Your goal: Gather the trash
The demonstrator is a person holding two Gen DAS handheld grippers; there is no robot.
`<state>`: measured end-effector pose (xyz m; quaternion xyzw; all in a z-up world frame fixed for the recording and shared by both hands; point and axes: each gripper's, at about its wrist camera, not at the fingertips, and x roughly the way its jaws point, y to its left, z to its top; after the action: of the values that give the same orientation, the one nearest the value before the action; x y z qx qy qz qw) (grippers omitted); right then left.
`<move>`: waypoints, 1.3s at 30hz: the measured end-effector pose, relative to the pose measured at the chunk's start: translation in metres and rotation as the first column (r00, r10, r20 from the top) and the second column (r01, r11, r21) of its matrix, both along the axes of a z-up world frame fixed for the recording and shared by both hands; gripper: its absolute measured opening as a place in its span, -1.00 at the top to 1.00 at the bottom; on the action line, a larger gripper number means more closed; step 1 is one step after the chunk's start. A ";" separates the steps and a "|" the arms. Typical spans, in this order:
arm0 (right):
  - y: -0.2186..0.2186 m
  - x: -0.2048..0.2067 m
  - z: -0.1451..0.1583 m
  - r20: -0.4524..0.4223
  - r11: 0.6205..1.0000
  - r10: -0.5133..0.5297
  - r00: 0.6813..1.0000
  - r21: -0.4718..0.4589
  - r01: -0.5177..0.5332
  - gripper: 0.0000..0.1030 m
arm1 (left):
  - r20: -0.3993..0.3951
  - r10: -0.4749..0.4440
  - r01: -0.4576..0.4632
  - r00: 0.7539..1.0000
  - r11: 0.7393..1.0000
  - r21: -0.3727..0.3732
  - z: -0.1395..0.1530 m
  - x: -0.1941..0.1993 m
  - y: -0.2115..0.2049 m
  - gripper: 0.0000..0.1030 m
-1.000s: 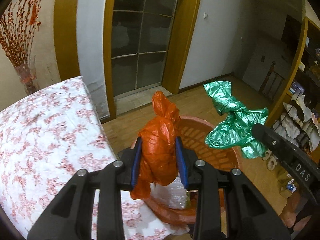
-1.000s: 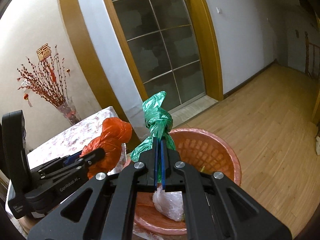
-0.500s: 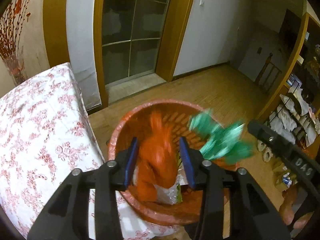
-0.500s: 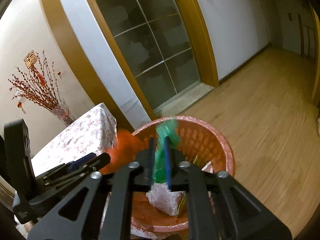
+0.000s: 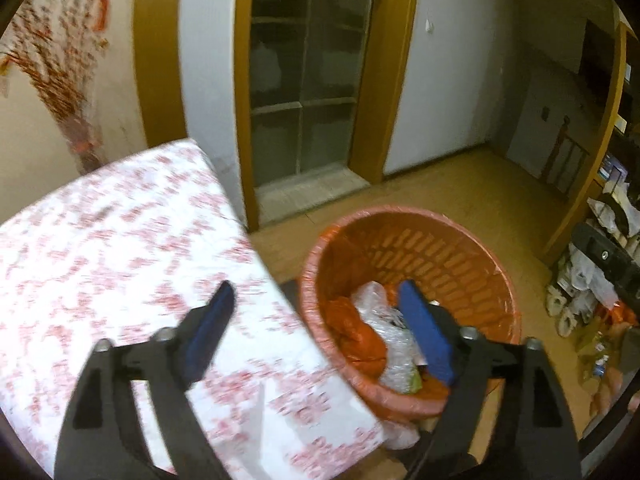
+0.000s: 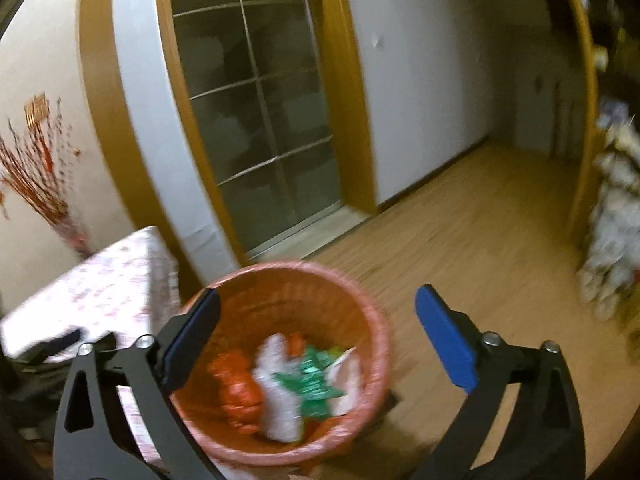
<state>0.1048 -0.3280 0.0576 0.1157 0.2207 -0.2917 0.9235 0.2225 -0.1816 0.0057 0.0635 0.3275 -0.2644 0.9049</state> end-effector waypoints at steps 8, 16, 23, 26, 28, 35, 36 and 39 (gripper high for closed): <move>0.050 -0.038 0.006 0.046 0.995 0.076 0.996 -0.065 -0.072 -0.95 | 0.171 0.114 -0.112 0.979 0.993 -0.023 0.021 -0.062 0.051 -0.92; 0.104 -0.069 0.001 0.037 0.986 0.160 0.986 -0.063 -0.157 -0.95 | 0.215 0.227 -0.221 0.950 0.974 -0.054 0.019 -0.117 0.094 -0.92; 0.125 -0.080 -0.008 0.000 0.983 0.178 0.984 -0.042 -0.177 -0.95 | 0.179 0.302 -0.292 0.936 0.953 -0.080 0.007 -0.144 0.125 -0.92; 0.132 -0.087 -0.011 -0.005 0.984 0.176 0.984 -0.040 -0.176 -0.95 | 0.168 0.317 -0.309 0.933 0.948 -0.077 0.002 -0.153 0.132 -0.92; 0.136 -0.090 -0.012 -0.009 0.983 0.176 0.984 -0.043 -0.176 -0.95 | 0.167 0.323 -0.315 0.931 0.946 -0.075 0.000 -0.159 0.135 -0.92; 0.148 -0.097 -0.016 -0.021 0.982 0.179 0.984 -0.052 -0.180 -0.95 | 0.183 0.339 -0.331 0.923 0.941 -0.074 -0.007 -0.178 0.143 -0.92; 0.149 -0.098 -0.017 -0.022 0.982 0.181 0.983 -0.051 -0.182 -0.95 | 0.185 0.341 -0.333 0.922 0.940 -0.073 -0.007 -0.180 0.143 -0.92; 0.152 -0.103 -0.018 -0.020 0.982 0.181 0.983 -0.051 -0.182 -0.95 | 0.191 0.345 -0.336 0.919 0.939 -0.078 -0.007 -0.185 0.145 -0.92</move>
<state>0.0016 -0.1760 0.0397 0.0683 0.2297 -0.2131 0.9472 0.0380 -0.0367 -0.0009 0.0123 0.2343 -0.1024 0.9667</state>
